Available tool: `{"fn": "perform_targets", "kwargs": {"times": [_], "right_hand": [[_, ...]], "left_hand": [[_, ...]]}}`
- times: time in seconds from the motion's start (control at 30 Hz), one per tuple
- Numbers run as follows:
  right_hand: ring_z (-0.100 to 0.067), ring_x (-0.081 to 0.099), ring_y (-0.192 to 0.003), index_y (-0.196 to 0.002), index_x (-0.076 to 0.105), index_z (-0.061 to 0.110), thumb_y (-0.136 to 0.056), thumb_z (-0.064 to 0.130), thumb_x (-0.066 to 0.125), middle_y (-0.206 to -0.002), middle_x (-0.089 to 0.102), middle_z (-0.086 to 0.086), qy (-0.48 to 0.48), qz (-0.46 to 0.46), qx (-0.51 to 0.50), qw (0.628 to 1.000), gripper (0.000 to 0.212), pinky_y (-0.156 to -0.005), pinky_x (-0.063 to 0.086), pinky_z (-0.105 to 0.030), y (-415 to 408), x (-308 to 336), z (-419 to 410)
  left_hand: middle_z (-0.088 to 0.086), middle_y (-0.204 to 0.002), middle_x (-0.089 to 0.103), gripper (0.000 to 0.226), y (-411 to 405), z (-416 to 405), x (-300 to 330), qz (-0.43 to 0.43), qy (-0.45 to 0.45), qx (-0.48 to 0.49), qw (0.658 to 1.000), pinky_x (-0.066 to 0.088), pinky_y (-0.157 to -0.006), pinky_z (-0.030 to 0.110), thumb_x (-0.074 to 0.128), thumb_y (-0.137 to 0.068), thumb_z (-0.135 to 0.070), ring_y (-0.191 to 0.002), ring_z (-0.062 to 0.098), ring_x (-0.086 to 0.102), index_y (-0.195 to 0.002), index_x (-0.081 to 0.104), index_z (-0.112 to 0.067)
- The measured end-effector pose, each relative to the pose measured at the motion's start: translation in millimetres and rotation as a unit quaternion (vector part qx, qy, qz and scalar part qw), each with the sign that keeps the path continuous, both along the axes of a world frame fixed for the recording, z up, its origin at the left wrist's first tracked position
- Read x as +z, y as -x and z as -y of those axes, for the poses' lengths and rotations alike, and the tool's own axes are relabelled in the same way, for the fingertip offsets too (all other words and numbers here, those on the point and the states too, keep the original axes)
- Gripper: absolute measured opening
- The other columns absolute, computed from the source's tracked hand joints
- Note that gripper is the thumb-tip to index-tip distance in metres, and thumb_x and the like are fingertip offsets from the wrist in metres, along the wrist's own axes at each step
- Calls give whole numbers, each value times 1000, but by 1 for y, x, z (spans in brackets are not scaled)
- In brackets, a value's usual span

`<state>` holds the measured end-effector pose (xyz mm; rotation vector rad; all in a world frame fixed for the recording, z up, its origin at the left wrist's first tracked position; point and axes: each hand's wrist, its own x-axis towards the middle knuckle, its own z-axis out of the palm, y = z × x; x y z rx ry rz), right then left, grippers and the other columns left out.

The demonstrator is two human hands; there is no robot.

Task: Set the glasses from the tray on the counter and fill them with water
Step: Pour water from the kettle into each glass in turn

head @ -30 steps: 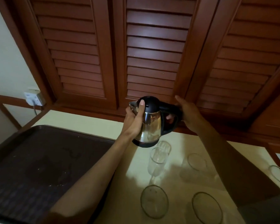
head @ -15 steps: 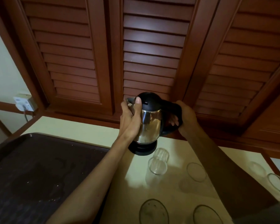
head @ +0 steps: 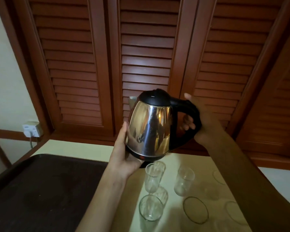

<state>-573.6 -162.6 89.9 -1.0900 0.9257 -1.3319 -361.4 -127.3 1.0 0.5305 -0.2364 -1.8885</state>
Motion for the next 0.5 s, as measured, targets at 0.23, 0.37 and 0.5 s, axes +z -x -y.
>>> {"fn": "perform_targets", "kwargs": {"times": [0.23,0.37,0.5], "right_hand": [[-29,60,-58,-65,75,11,-88,57,61,-58,63,-9,-36,-18,135,990,53,-74,53,-41,41,-12,-54],[-33,61,-58,-66,72,2,-97,50,50,-56,61,-15,-24,-52,183,981,61,-68,57,-36,63,-17,-73],[-29,54,-51,-61,69,6,-95,49,52,-51,56,-12,-28,-57,191,980,58,-62,50,-38,70,-20,-85]], "left_hand": [[29,-124,70,67,21,-50,-5,-10,-78,12,997,52,-97,68,86,-77,-42,-111,50,69,-133,65,-12],[27,-122,72,63,43,-74,-13,-8,-91,26,995,53,-99,65,84,-79,-44,-112,46,70,-131,68,-12],[26,-128,69,68,53,-90,-22,-15,-85,34,996,50,-104,65,87,-78,-45,-114,46,69,-134,66,-13]]}}
